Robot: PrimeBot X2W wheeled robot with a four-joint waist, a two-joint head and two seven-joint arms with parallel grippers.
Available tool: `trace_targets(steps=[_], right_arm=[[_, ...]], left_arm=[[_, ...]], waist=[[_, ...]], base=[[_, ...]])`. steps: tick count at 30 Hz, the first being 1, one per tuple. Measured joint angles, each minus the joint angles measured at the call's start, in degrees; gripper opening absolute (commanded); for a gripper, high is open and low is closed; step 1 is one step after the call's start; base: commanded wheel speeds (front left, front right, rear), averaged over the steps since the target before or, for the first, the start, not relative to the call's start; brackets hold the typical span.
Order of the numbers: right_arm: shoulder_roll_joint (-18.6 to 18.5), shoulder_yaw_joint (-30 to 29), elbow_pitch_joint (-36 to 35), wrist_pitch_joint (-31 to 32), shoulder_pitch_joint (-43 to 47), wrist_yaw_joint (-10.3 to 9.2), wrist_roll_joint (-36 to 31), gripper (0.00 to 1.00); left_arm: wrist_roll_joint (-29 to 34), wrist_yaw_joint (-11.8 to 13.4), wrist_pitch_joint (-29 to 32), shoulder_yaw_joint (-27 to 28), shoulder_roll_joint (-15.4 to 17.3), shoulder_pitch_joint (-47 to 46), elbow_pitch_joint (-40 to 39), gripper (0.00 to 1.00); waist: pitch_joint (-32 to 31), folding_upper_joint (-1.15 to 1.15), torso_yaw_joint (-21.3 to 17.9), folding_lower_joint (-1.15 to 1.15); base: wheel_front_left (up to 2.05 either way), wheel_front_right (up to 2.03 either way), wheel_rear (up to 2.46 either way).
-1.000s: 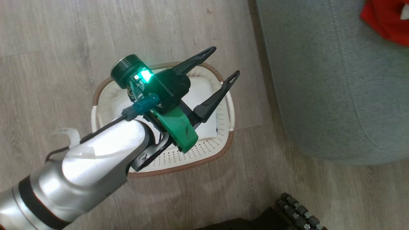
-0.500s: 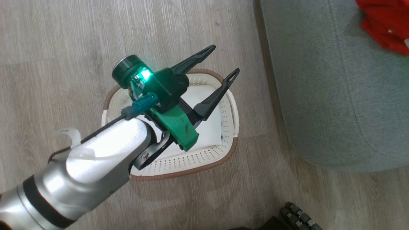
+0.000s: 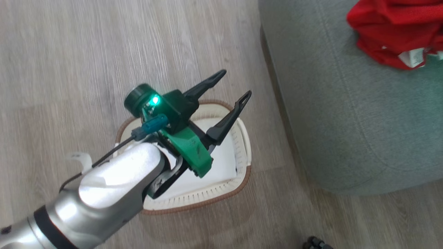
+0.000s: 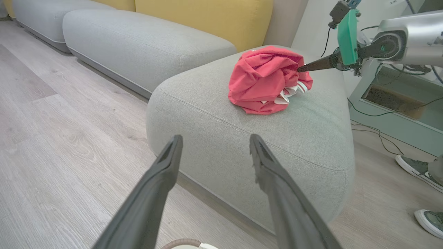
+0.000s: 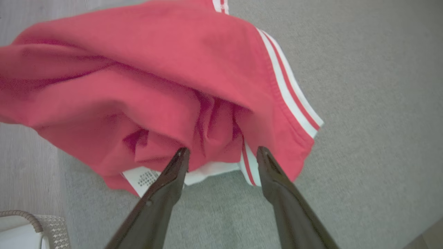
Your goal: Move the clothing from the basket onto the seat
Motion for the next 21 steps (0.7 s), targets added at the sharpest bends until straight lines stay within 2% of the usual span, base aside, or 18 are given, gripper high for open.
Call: trace_targets(steps=[5,12,17,21], right_arm=[[-2.85,2.31,-3.46,3.68,3.37,0.0,4.21,1.0],[-5.42,2.63,-12.24,3.24,7.66,0.0,6.88,1.0],[-6.99,0.38,-19.19,1.05,12.35,-0.01,7.32,1.0],[-6.89,-2.56,-24.79,-0.65,16.74,0.0,6.67,1.0]], left_arm=[[-1.3,0.62,-0.63,0.04,0.21,2.77,0.41,1.0],[-2.7,1.77,-2.1,0.53,0.21,6.04,0.55,1.0],[-3.81,4.09,-3.08,1.99,0.26,9.05,0.58,1.0],[-4.23,5.25,-3.58,3.26,1.0,11.31,0.44,1.0]], waist=[[-4.37,0.0,-0.81,0.0],[-9.35,0.0,-0.85,0.0],[-12.74,0.0,0.05,0.0],[-14.76,0.0,1.56,0.0]], base=[[0.0,0.0,0.0],[0.0,0.0,0.0],[0.0,0.0,0.0],[0.0,0.0,0.0]])
